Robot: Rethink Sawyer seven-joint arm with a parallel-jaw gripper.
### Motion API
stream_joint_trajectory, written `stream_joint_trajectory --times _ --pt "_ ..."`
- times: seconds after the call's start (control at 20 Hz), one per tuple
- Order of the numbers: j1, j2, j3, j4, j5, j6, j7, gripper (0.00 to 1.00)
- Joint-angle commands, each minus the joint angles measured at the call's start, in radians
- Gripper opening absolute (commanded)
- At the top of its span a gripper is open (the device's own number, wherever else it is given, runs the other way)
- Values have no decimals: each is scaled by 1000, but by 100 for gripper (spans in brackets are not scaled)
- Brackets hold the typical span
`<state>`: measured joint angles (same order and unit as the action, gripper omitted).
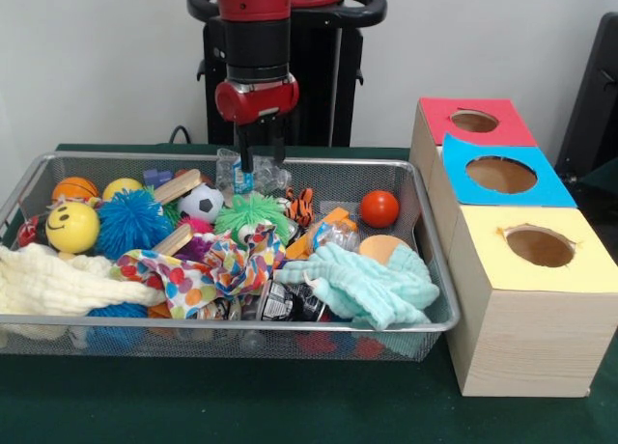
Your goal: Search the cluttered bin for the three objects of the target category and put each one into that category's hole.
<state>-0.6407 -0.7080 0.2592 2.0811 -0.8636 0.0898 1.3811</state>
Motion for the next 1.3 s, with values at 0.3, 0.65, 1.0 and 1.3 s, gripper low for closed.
stream_joint_trajectory --times 0.3,0.65,1.0,1.3 --pt "39 -20 43 -5 4 78 64 100" --pt "105 7 -8 -31 1 41 108 100" --pt "135 24 -26 -43 20 25 129 100" --pt "115 40 -11 -54 19 27 115 100"
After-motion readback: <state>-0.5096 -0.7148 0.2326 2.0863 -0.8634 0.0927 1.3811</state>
